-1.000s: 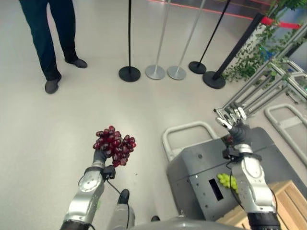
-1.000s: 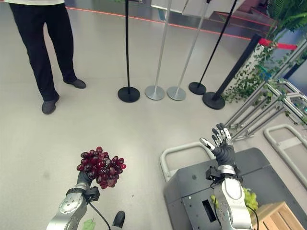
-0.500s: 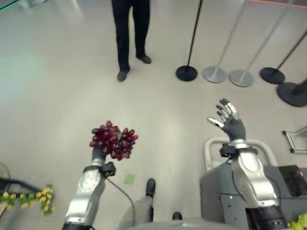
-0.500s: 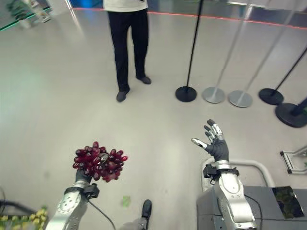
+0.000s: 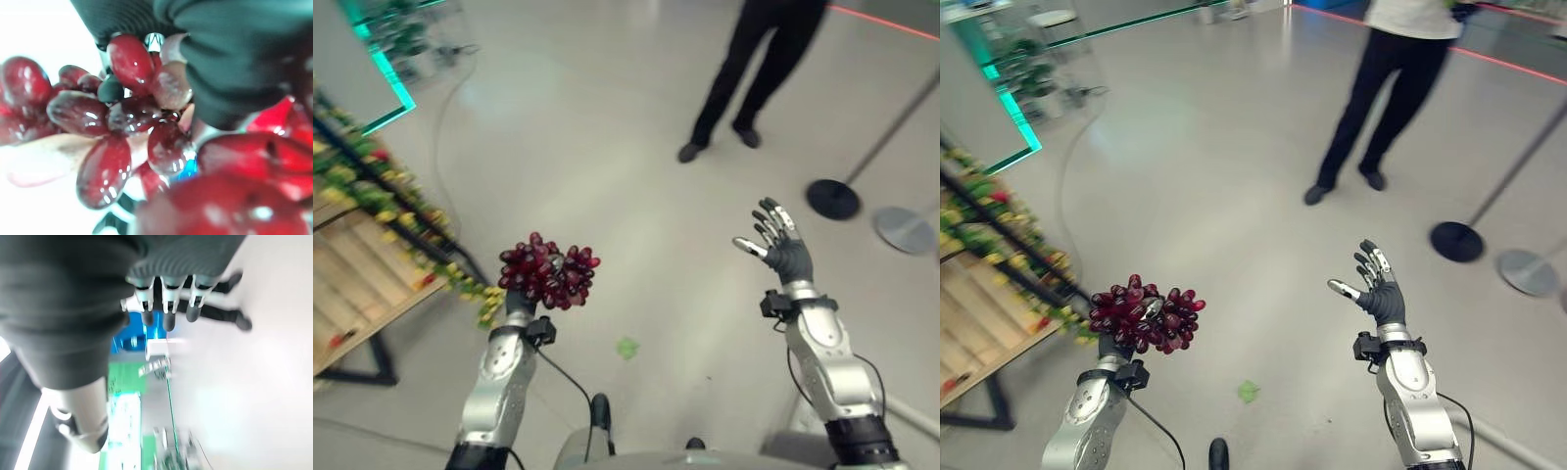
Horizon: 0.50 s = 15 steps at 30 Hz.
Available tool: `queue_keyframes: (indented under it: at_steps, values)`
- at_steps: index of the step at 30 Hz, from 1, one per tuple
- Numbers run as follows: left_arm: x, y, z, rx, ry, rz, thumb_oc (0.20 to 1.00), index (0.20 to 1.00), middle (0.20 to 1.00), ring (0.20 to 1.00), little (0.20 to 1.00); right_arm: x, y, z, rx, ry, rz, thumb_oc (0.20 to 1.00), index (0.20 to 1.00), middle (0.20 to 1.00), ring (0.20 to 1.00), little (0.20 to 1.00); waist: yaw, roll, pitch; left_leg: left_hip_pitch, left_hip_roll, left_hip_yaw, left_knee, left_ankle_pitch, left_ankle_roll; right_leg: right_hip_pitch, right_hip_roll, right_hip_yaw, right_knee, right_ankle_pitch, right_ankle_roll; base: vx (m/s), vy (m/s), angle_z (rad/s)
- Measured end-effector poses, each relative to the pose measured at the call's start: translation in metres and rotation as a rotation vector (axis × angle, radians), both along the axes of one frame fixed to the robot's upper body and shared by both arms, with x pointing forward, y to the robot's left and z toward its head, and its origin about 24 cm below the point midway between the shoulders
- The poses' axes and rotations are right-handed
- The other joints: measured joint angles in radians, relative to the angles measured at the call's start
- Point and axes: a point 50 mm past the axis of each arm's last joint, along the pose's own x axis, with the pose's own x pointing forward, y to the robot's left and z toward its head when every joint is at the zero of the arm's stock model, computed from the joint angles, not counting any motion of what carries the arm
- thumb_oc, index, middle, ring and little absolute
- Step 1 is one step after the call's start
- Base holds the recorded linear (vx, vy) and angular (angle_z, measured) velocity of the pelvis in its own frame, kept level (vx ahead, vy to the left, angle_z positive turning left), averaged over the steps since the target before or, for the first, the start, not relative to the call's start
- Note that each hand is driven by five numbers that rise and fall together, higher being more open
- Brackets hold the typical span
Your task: Pick up the fruits from the basket on one side to the basket on the other side
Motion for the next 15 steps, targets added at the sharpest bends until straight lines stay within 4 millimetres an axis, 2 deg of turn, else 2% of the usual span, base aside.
queue_keyframes:
  at_steps: [1, 3, 4, 5, 6, 7, 8, 9, 10, 11, 12, 13, 14, 15]
  values:
    - [0.001, -0.003, -0.003, -0.004, 0.017, -0.008, 0.2, 0.2, 0.2, 0.2, 0.2, -0.002, -0.001, -0.004, 0.0, 0.021, -0.011, 1.0, 1.0, 1.0, 1.0, 1.0, -0.009, -0.001, 0.002, -0.006, -0.023, -0.035, 0.006, 0.006, 0.02, 0.002, -0.03, -0.017, 0.063, -0.003, -0.002, 0.13, 0.23, 1.17]
    - [0.003, -0.006, -0.003, 0.004, 0.02, -0.025, 0.2, 0.2, 0.2, 0.2, 0.2, -0.006, -0.002, -0.009, 0.006, 0.038, -0.017, 1.0, 1.0, 1.0, 1.0, 1.0, -0.001, -0.002, 0.002, 0.007, -0.058, -0.065, 0.011, -0.008, 0.048, -0.011, -0.071, -0.03, 0.187, -0.002, -0.002, 0.14, 0.247, 0.99]
    - [0.002, -0.004, -0.003, 0.018, 0.023, -0.027, 0.2, 0.2, 0.2, 0.2, 0.2, -0.007, 0.003, -0.013, 0.012, 0.052, -0.004, 1.0, 1.0, 1.0, 1.0, 1.0, 0.009, -0.017, -0.004, 0.043, -0.07, -0.082, -0.013, -0.012, 0.071, -0.063, -0.14, -0.028, 0.344, -0.021, -0.017, 0.12, 0.232, 0.65]
    - [0.002, -0.001, -0.003, 0.029, 0.025, -0.022, 0.2, 0.2, 0.2, 0.2, 0.2, -0.006, 0.008, -0.013, 0.011, 0.051, 0.012, 1.0, 1.0, 1.0, 1.0, 1.0, 0.013, -0.029, -0.01, 0.048, -0.086, -0.095, -0.012, -0.02, 0.084, -0.085, -0.166, -0.028, 0.388, -0.023, -0.015, 0.11, 0.22, 0.89]
    - [0.005, 0.002, -0.001, 0.051, 0.021, -0.019, 0.2, 0.2, 0.2, 0.2, 0.2, -0.006, 0.012, -0.013, 0.015, 0.047, 0.021, 1.0, 1.0, 1.0, 1.0, 1.0, 0.008, -0.034, -0.008, 0.043, -0.113, -0.169, 0.003, -0.037, 0.107, -0.124, -0.173, 0.032, 0.494, 0.036, -0.043, 0.15, 0.161, 1.13]
    - [0.007, 0.002, 0.0, 0.053, 0.02, -0.022, 0.2, 0.2, 0.2, 0.2, 0.2, -0.006, 0.012, -0.015, 0.019, 0.052, 0.017, 1.0, 1.0, 1.0, 1.0, 1.0, -0.007, -0.018, 0.001, 0.044, -0.111, -0.227, 0.005, -0.035, 0.111, -0.151, -0.14, 0.12, 0.561, 0.064, -0.06, 0.32, 0.175, 1.75]
    - [0.008, 0.0, 0.002, 0.062, 0.011, -0.036, 0.2, 0.2, 0.2, 0.2, 0.2, -0.01, 0.013, -0.02, 0.025, 0.072, 0.012, 1.0, 1.0, 1.0, 1.0, 1.0, -0.037, -0.007, 0.006, 0.048, -0.092, -0.273, -0.001, -0.032, 0.119, -0.183, -0.062, 0.25, 0.583, 0.007, -0.003, 0.33, 0.108, 1.33]
    - [0.008, -0.003, 0.002, 0.056, 0.007, -0.038, 0.2, 0.2, 0.2, 0.2, 0.2, -0.009, 0.013, -0.02, 0.023, 0.072, 0.016, 1.0, 1.0, 1.0, 1.0, 1.0, -0.021, -0.001, 0.011, 0.052, -0.089, -0.301, -0.001, -0.037, 0.113, -0.21, -0.018, 0.311, 0.563, -0.03, 0.014, 0.23, 0.068, 1.25]
    - [0.01, -0.001, 0.001, 0.061, 0.012, -0.03, 0.2, 0.2, 0.2, 0.2, 0.2, -0.007, 0.015, -0.018, 0.025, 0.065, 0.02, 1.0, 1.0, 1.0, 1.0, 1.0, -0.033, 0.034, 0.031, 0.061, -0.055, -0.382, -0.003, -0.039, 0.108, -0.217, 0.12, 0.456, 0.435, -0.095, 0.0, 0.14, -0.026, 1.24]
    - [0.011, -0.001, 0.001, 0.073, 0.012, -0.038, 0.2, 0.2, 0.2, 0.2, 0.2, -0.009, 0.012, -0.018, 0.018, 0.067, 0.016, 1.0, 1.0, 1.0, 1.0, 1.0, -0.061, 0.031, 0.03, 0.07, -0.053, -0.406, -0.011, -0.021, 0.09, -0.23, 0.151, 0.457, 0.343, -0.099, 0.005, 0.09, -0.027, 1.54]
    - [0.011, -0.001, 0.0, 0.087, 0.015, -0.042, 0.2, 0.2, 0.2, 0.2, 0.2, -0.009, 0.012, -0.019, 0.018, 0.07, 0.015, 1.0, 1.0, 1.0, 1.0, 1.0, -0.057, 0.017, 0.025, 0.075, -0.083, -0.424, -0.013, -0.022, 0.09, -0.255, 0.159, 0.472, 0.322, -0.1, 0.005, 0.16, -0.022, 1.58]
    - [0.013, -0.003, -0.001, 0.094, 0.02, -0.049, 0.2, 0.2, 0.2, 0.2, 0.2, -0.01, 0.011, -0.021, 0.02, 0.074, 0.01, 1.0, 1.0, 1.0, 1.0, 1.0, -0.084, 0.003, 0.022, 0.078, -0.098, -0.481, -0.01, -0.024, 0.088, -0.265, 0.183, 0.566, 0.302, -0.104, -0.004, 0.08, -0.005, 1.91]
    - [0.01, -0.004, -0.005, 0.099, 0.036, -0.057, 0.2, 0.2, 0.2, 0.2, 0.2, -0.014, 0.011, -0.026, 0.015, 0.097, 0.018, 1.0, 1.0, 1.0, 1.0, 1.0, -0.107, -0.028, 0.01, 0.083, -0.134, -0.471, -0.014, -0.026, 0.087, -0.273, 0.197, 0.596, 0.257, -0.06, -0.014, 0.11, -0.026, 1.88]
    - [0.007, -0.003, -0.005, 0.102, 0.038, -0.063, 0.2, 0.2, 0.2, 0.2, 0.2, -0.018, 0.01, -0.031, 0.014, 0.116, 0.024, 1.0, 1.0, 1.0, 1.0, 1.0, -0.103, -0.07, -0.011, 0.09, -0.17, -0.451, -0.015, -0.031, 0.083, -0.287, 0.182, 0.606, 0.231, 0.032, -0.015, 0.04, -0.086, 1.55]
